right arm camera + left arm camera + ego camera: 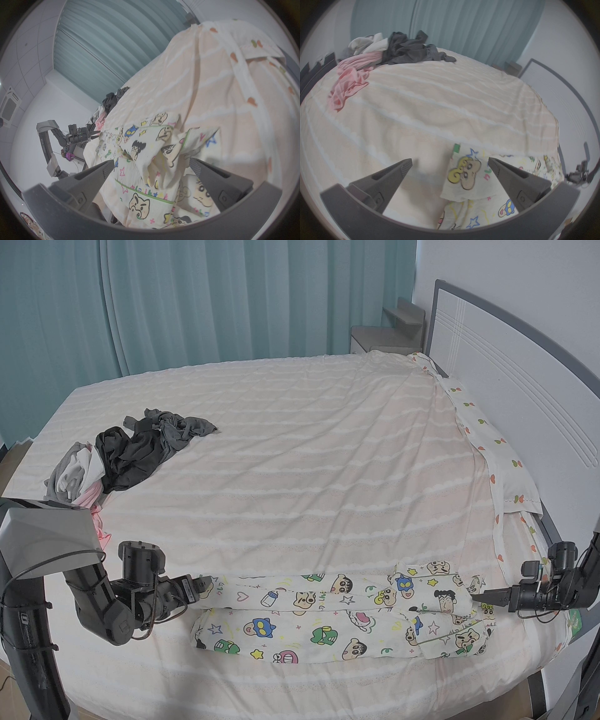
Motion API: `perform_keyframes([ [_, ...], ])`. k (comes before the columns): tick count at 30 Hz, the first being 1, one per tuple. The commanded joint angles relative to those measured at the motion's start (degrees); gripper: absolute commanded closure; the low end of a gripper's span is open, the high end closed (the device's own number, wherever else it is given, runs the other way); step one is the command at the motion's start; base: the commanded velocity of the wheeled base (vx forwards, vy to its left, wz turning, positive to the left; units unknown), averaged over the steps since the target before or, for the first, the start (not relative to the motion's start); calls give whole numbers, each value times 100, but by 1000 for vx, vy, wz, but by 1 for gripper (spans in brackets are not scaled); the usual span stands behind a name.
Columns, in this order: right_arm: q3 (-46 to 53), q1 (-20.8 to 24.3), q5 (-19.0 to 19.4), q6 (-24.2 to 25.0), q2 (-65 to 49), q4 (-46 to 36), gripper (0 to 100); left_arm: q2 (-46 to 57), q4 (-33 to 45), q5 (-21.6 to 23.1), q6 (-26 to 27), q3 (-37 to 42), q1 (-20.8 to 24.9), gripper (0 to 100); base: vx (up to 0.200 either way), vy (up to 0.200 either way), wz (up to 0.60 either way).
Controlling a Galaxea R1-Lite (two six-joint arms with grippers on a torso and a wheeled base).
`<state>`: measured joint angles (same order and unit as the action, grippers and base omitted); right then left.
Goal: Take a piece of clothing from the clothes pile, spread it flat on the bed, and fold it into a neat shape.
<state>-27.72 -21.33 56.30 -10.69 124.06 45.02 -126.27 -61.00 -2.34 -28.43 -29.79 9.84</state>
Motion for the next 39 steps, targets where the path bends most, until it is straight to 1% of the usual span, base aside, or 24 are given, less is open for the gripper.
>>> perform_keyframes([
  [1, -14, -248, 127, 50, -453, 7, 0, 384, -26, 199, -348, 114, -316, 0, 0, 0, 0],
  [2, -102, -240, 162, 234, -488, 33, 0, 683, -26, 542, -954, 316, -465, 0, 0, 0, 0],
  [4, -102, -240, 162, 234, -488, 33, 0, 683, -26, 542, -954, 316, -465, 0, 0, 0, 0],
  [5, -357, -161, 118, 524, -559, 7, 0, 1078, -26, 990, -1657, 694, -527, 0, 0, 0, 0],
  [6, -541, 6, 48, 779, -567, -11, 0, 1289, -26, 1289, -1965, 1046, -536, 0, 0, 0, 0],
  [7, -664, 173, -66, 1008, -567, -28, 0, 1403, -35, 1465, -2079, 1345, -536, 0, 0, 0, 0],
  [9, -796, 472, -470, 1324, -532, -64, 0, 1491, -131, 1649, -2114, 1784, -579, 0, 0, 0, 0],
  [11, -884, 912, -1147, 1544, -418, -55, 0, 1465, -421, 1763, -2149, 2294, -650, 0, 0, 0, 0],
  [12, -946, 1096, -1481, 1579, -286, -11, 0, 1421, -597, 1825, -2167, 2531, -694, 0, 0, 0, 0],
  [13, -998, 1211, -1727, 1570, -154, 7, 0, 1368, -755, 1895, -2211, 2716, -738, 0, 0, 0, 0],
  [15, -1201, 1404, -2009, 1596, 83, 51, 0, 1280, -1045, 2097, -2448, 2979, -834, 0, 0, 0, 0],
  [16, -1306, 1465, -2070, 1614, 153, 42, 0, 1272, -1054, 2176, -2633, 2979, -887, 0, 0, 0, 0],
  [17, -1341, 1483, -2088, 1614, 171, 33, 0, 1272, -1045, 2203, -2721, 2979, -905, 0, 0, 0, 0],
  [18, -1447, 1562, -2123, 1614, 267, -2, 0, 1228, -1072, 2326, -3046, 2979, -1045, 0, 0, 0, 0],
  [19, -1455, 1597, -2140, 1614, 294, 7, 0, 1245, -1080, 2352, -3072, 2979, -1089, 0, 0, 0, 0],
  [22, -1473, 1641, -2193, 1614, 320, 16, 0, 1272, -1080, 2387, -3081, 2979, -1256, 0, 0, 0, 0],
  [24, -1447, 1641, -2184, 1614, 303, 16, 0, 1272, -1080, 2396, -3090, 2979, -1283, 0, 0, 0, 0],
  [39, -1429, 1887, -2176, 1596, 470, 112, 0, 1289, -1080, 2387, -3116, 2979, -1274, 0, 0, 0, 0],
])
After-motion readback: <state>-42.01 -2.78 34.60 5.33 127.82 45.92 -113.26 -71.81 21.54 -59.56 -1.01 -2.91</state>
